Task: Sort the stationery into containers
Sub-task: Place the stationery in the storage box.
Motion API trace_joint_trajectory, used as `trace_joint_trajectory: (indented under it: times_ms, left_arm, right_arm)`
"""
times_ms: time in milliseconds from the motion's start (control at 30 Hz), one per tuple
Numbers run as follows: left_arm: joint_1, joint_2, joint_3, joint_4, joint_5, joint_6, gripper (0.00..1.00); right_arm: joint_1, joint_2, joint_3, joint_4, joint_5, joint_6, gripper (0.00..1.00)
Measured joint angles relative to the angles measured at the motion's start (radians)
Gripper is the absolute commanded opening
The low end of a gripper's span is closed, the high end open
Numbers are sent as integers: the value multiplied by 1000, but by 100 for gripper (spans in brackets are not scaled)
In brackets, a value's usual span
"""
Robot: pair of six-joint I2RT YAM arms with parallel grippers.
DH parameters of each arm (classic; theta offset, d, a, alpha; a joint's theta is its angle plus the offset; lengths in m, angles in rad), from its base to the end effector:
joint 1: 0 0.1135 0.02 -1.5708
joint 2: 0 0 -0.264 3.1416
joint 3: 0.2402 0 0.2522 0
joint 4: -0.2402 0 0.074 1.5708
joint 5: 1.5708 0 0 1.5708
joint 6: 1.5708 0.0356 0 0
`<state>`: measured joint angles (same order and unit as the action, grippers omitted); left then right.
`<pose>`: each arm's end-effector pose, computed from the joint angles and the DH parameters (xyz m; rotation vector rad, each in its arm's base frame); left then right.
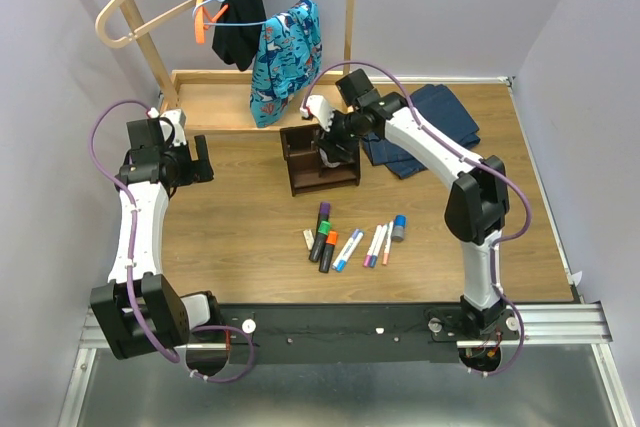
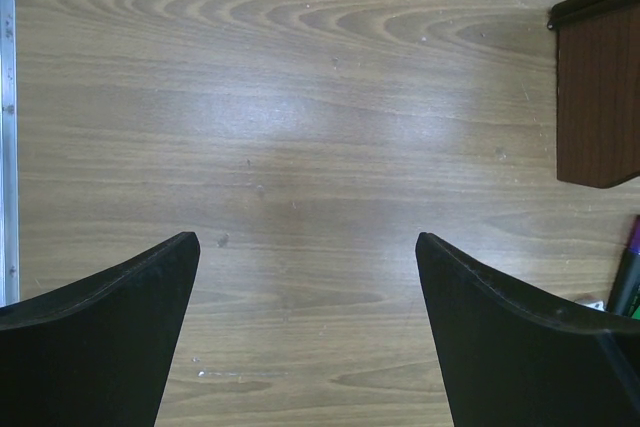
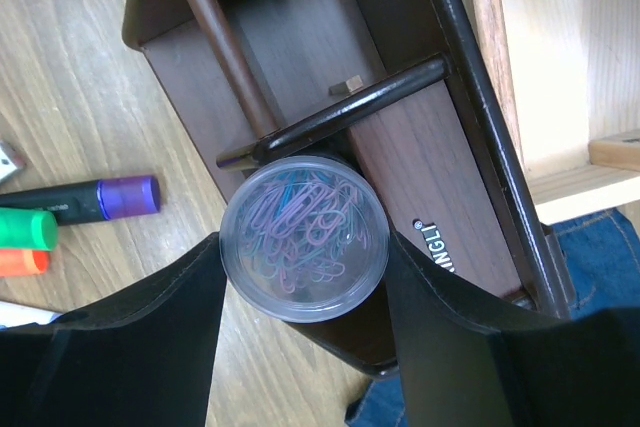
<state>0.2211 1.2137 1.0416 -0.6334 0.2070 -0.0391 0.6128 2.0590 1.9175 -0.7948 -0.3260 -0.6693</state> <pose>0.2501 0.0487 0.2995 -0.2081 2.3507 -0.1577 0.3686 0.2731 0.2848 -1.5864 1.9028 0.3837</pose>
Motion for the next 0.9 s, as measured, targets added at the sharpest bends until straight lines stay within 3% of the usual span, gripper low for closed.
trace_joint_trajectory:
  times_ms: [133, 567, 900]
  left_arm:
    - [0, 0, 8, -1, 0, 0, 99]
    - [0, 5, 10, -4, 0, -1, 99]
    - [0, 12, 10, -4, 18, -3, 99]
  right_arm:
    - [-12, 8, 1, 10, -23, 4, 56]
    - [-13, -14, -69, 129, -34, 9, 78]
    - [-13, -28, -82, 166, -32, 14, 82]
